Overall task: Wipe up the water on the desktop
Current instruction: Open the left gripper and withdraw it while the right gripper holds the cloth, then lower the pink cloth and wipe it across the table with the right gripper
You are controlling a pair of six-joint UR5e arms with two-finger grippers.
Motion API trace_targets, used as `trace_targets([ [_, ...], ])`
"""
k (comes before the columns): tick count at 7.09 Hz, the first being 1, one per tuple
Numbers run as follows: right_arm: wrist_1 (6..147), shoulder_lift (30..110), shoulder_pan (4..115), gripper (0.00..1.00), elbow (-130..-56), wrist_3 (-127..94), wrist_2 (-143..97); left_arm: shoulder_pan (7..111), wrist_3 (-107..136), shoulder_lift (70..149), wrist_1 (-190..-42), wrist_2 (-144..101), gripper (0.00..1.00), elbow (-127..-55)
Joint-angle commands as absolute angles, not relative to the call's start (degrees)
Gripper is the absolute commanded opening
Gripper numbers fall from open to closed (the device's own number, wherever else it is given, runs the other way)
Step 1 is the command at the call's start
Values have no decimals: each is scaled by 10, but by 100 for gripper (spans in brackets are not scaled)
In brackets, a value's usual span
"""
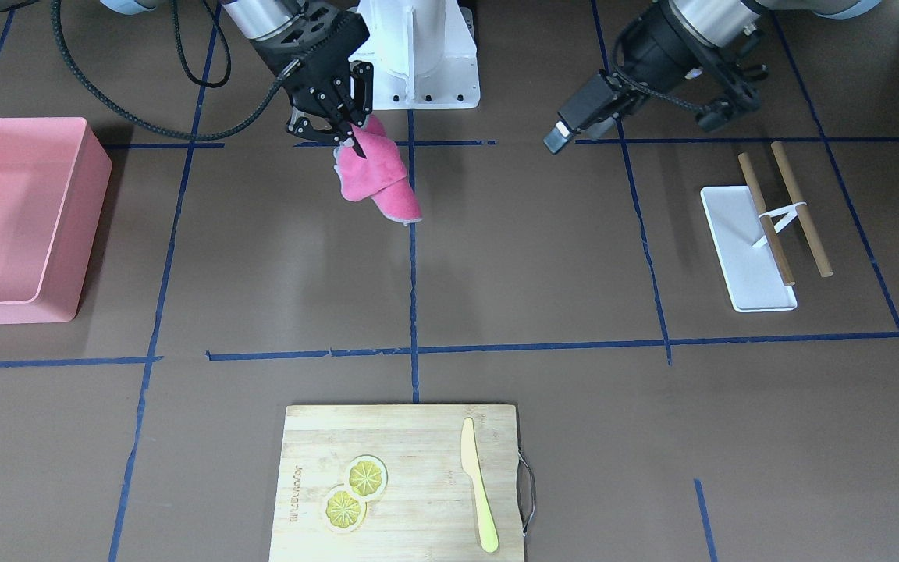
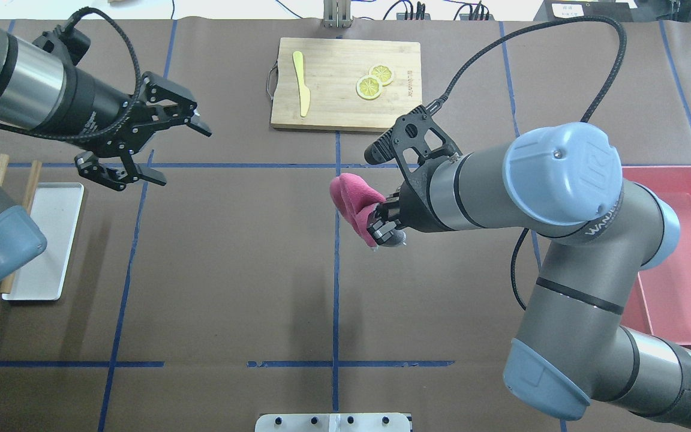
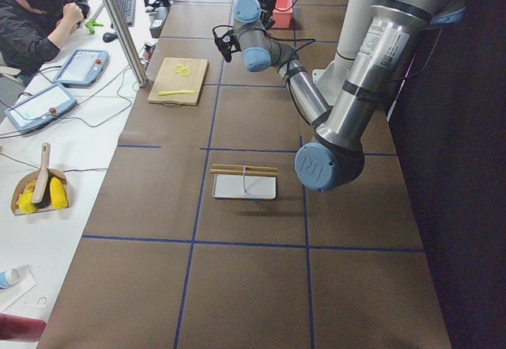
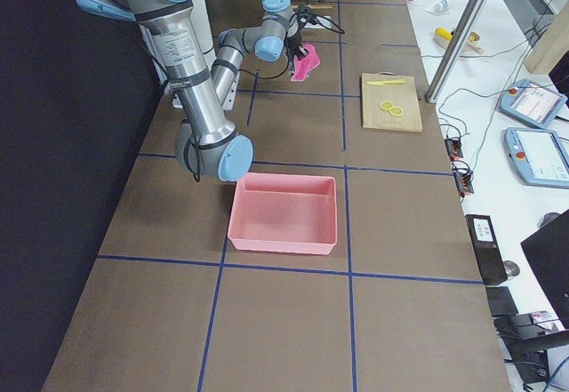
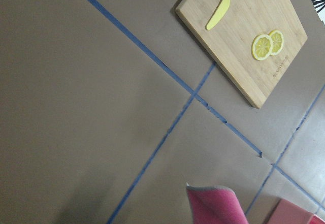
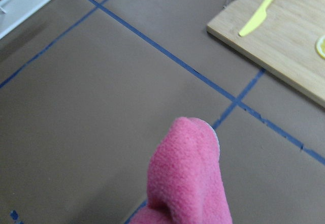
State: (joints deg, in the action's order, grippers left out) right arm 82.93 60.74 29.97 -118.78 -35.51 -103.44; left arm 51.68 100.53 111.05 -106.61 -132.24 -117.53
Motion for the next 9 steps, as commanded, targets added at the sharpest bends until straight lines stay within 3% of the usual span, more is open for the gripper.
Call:
trace_targets([
  [1,953,584,298,0,-1192,-443,-1048,539,790,1057,-971,-1319,100,-1188],
  [6,1023,591,316,0,-1186,-531,-1096,689,134,933,-821,-1316,100,-1178],
  [9,1049,585,317,0,-1177,-592,-1114,834,-102,878,-824,-1323,100,-1099],
])
